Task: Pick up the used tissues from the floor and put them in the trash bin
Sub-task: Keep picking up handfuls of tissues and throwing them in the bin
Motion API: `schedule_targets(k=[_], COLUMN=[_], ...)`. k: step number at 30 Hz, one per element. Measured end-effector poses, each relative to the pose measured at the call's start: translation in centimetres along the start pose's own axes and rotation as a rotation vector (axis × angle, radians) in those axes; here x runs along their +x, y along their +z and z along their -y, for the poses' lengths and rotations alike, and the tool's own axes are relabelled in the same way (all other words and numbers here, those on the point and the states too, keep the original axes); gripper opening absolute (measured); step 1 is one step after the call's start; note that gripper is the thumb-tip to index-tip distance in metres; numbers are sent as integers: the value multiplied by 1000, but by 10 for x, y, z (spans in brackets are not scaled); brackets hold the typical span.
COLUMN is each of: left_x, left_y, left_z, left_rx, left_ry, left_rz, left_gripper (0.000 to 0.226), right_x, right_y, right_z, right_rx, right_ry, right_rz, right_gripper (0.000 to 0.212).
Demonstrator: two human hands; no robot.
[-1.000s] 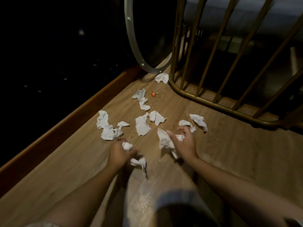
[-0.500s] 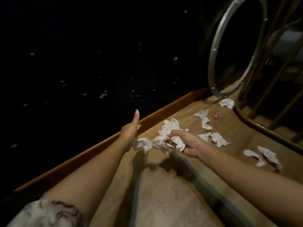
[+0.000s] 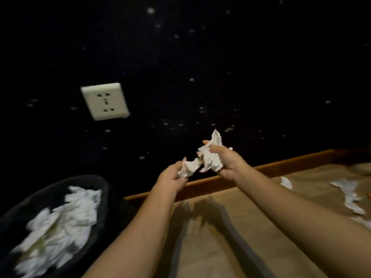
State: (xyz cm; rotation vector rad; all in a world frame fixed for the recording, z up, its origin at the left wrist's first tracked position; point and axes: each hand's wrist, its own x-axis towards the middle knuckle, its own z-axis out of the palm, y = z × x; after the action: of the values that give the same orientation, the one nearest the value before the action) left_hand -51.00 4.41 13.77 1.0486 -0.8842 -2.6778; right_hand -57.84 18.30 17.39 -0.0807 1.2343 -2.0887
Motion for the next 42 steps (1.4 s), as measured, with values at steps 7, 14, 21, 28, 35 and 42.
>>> schedule_targets(k=[7,14,21,28,35,42], left_x=[-76,-128,-137,-133,-123,-95], left_y=[-60,-177,-252,-251,-183,-98], left_z=[-95,-138,-135,-137,-132,-81], left_rx=[-142,55,600,834,1117,1526], left_ry=[392,840,905,943,1178,1218], left_rz=[31,-444,-947,-1044,-817,-434], left_gripper=[62,48,29,72,32,21], right_x=[18,6,4,6,8,15], right_y=[116,213,232,219,188,110], right_z=[-81,-150,-210,-219,-159,-87], right_rx=[140,221,-561,-1065,-1062,-1258], right_ry=[177,295,-208,-458,-641,-725], right_rz=[223,323,359,610,439,335], right_gripper=[15,37,23,65,48,49])
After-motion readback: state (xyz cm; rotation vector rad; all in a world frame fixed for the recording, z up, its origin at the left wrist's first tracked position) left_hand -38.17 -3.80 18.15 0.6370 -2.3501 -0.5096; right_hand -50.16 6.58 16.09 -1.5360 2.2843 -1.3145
